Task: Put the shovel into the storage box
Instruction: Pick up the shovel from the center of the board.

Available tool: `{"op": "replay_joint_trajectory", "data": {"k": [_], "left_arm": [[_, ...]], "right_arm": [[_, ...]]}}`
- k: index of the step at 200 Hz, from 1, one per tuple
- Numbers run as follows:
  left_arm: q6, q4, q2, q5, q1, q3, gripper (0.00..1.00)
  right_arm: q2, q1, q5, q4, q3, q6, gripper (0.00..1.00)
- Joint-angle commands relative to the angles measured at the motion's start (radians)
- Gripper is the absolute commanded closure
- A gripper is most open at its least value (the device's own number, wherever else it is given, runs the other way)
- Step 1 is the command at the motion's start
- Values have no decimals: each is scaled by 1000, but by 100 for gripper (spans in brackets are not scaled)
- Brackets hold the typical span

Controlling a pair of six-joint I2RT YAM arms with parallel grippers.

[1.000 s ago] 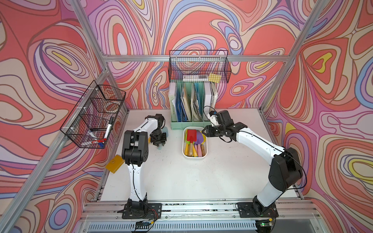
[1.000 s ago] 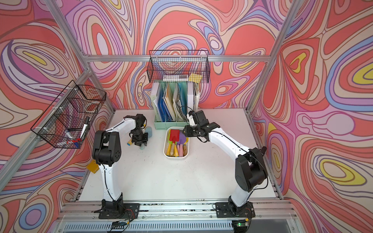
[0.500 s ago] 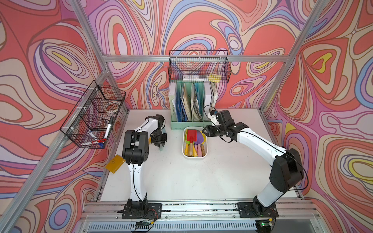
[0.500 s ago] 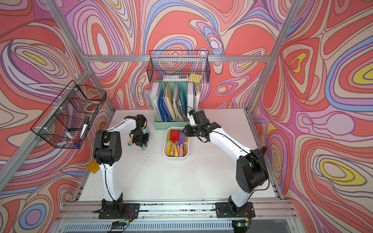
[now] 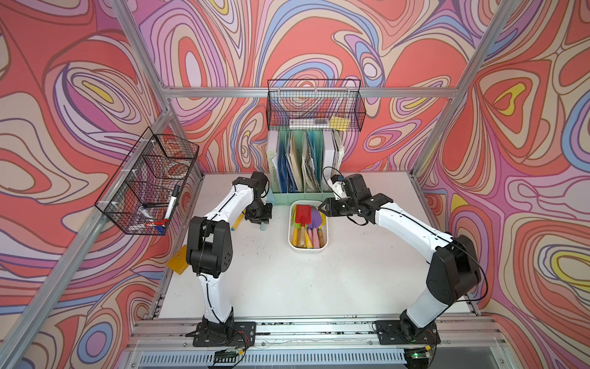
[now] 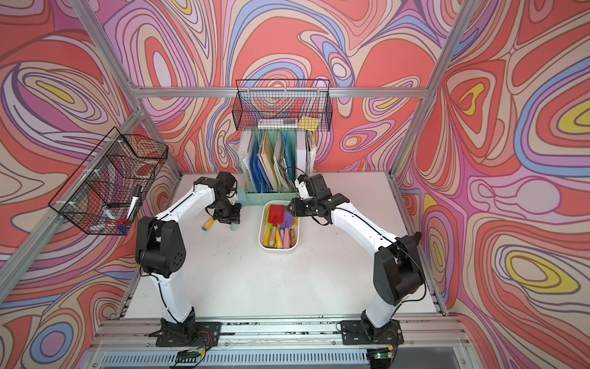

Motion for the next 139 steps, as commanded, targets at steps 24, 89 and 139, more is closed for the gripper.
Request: {"op": "replay_joint_trajectory", "data": {"k": [24,89,139], "left_arm": [[-33,-66,-150,37,-56,-33,87],[-97,-38,-211,133,-162,-61,87],[-111,-21,-201,152,-191,-61,87]], "right_arm": [[31,9,-113,104,26,65,65],[136,33,-210,197,113,125,65],[167,36,-244,218,145,134,65]]}}
